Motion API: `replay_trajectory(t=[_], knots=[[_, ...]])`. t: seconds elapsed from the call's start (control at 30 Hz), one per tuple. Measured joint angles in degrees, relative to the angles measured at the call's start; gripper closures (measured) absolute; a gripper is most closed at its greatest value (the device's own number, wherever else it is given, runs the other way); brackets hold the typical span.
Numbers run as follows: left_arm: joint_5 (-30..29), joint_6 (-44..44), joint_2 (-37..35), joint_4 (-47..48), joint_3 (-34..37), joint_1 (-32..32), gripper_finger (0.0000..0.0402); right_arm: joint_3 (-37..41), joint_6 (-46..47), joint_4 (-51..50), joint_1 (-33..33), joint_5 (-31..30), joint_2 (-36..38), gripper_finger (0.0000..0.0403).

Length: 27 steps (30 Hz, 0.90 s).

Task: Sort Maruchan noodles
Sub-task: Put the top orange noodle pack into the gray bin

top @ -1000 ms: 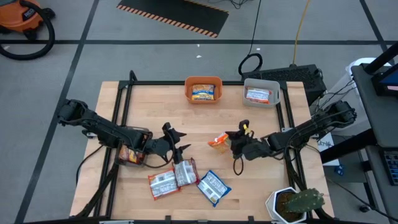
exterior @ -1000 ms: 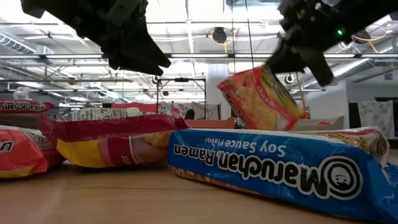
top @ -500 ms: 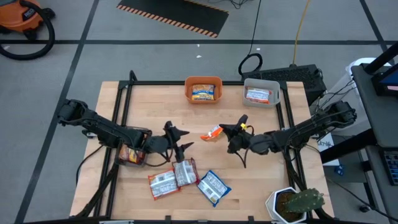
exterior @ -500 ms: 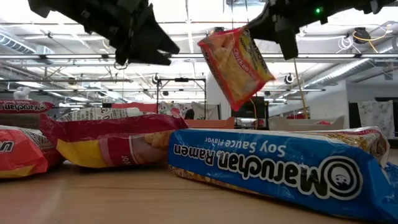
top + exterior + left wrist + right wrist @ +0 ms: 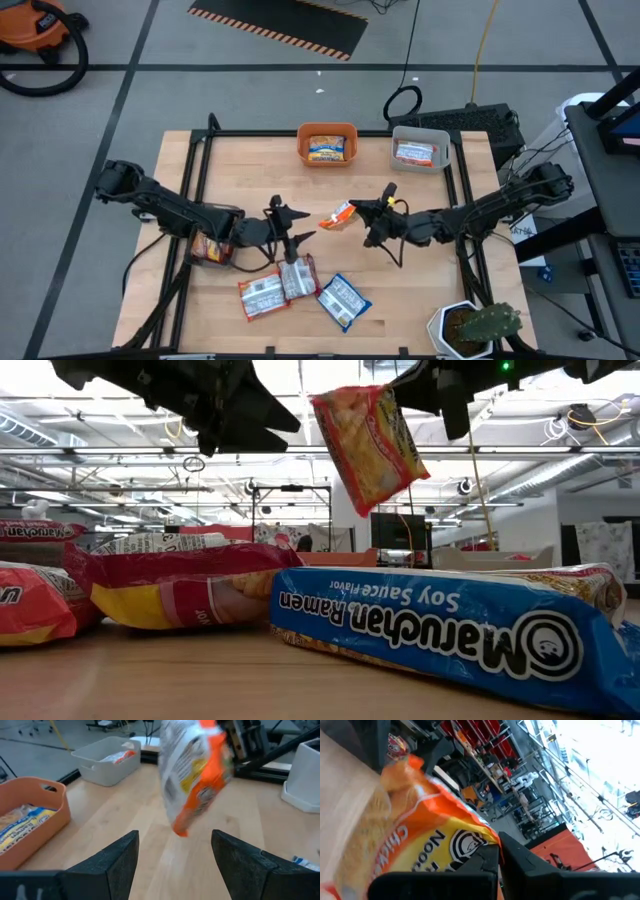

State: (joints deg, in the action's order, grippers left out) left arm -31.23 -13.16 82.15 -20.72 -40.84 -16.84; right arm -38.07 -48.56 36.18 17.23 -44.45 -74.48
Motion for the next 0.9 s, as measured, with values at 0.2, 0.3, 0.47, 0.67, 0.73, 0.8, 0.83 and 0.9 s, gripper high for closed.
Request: replay_trajectory(t=[0.2,0.3,0.47,0.67,0.73,0.8,0.83,0.9], knots=[[0.2,-0.1,6.2,-3.8,0.0,0.5,0.0135,0.0,4.6,-3.1,-1.1,4.2,-0.2,0.0403],[0.1,-0.4,9.3,-6.3,0.0,1.4,0.0113,0.0,4.0,-3.9,-1.3,4.2,-0.3,0.0403],[-0.3,-1.8,13.6,-12.3,-0.1,2.7,0.0075,0.0,4.2,-5.5,-1.9,4.1,-0.3,0.0403],[1.8,-0.4,17.8,-20.3,-0.1,2.8,0.0069,0.0,6.7,-6.0,-2.7,4.3,-0.3,0.0403],[1.8,-0.2,19.6,-23.2,-0.3,3.3,0.0069,0.0,8.2,-6.3,-3.2,5.1,-0.3,0.0403],[1.8,0.0,21.3,-25.2,-0.6,4.1,0.0069,0.0,9.9,-6.8,-3.8,7.9,-0.4,0.0403],[1.9,0.0,22.2,-26.1,-1.0,4.4,0.0069,0.0,10.7,-6.8,-4.0,9.0,-0.5,0.0403],[1.9,0.0,23.6,-26.6,-1.8,4.9,0.0069,0.0,12.1,-6.8,-4.4,10.4,-0.7,0.0403]])
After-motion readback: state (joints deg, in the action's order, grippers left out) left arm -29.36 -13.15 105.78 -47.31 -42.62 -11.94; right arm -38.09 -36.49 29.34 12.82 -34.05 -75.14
